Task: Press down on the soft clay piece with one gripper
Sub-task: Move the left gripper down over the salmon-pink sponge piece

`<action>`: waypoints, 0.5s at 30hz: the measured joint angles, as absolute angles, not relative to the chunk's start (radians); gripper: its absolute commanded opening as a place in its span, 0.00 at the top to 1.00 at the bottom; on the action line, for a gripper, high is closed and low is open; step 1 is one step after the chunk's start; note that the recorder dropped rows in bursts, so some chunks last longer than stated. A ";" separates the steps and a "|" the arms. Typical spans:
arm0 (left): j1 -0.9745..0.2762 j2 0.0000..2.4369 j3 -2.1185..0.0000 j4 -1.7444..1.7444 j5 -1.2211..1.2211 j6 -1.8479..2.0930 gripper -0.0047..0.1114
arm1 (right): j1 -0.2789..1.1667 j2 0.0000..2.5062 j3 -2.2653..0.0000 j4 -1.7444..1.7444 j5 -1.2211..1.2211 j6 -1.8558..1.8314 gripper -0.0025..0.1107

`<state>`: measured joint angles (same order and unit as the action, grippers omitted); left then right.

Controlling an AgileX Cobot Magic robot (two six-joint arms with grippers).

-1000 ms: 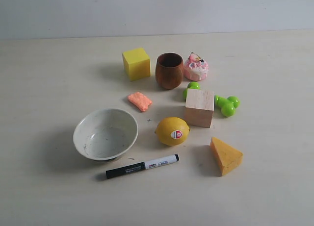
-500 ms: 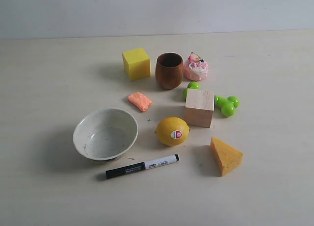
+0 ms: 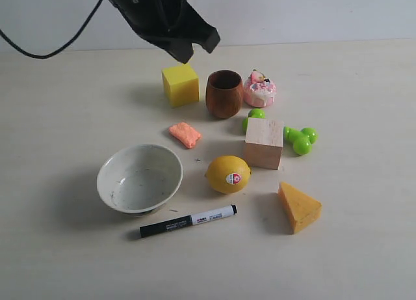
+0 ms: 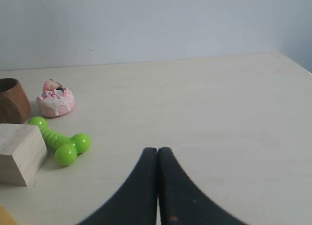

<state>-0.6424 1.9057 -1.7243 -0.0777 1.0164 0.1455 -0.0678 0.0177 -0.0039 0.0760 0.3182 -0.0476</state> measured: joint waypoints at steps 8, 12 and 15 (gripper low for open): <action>-0.644 2.082 -1.805 0.042 1.137 0.067 0.96 | -0.068 0.018 -0.004 0.076 0.318 -0.048 0.98; -0.645 2.115 -1.805 0.044 1.139 0.061 0.96 | -0.068 0.018 -0.004 0.076 0.318 -0.048 0.98; -0.645 2.141 -1.818 0.044 1.134 0.066 0.96 | -0.068 0.018 -0.004 0.076 0.318 -0.048 0.98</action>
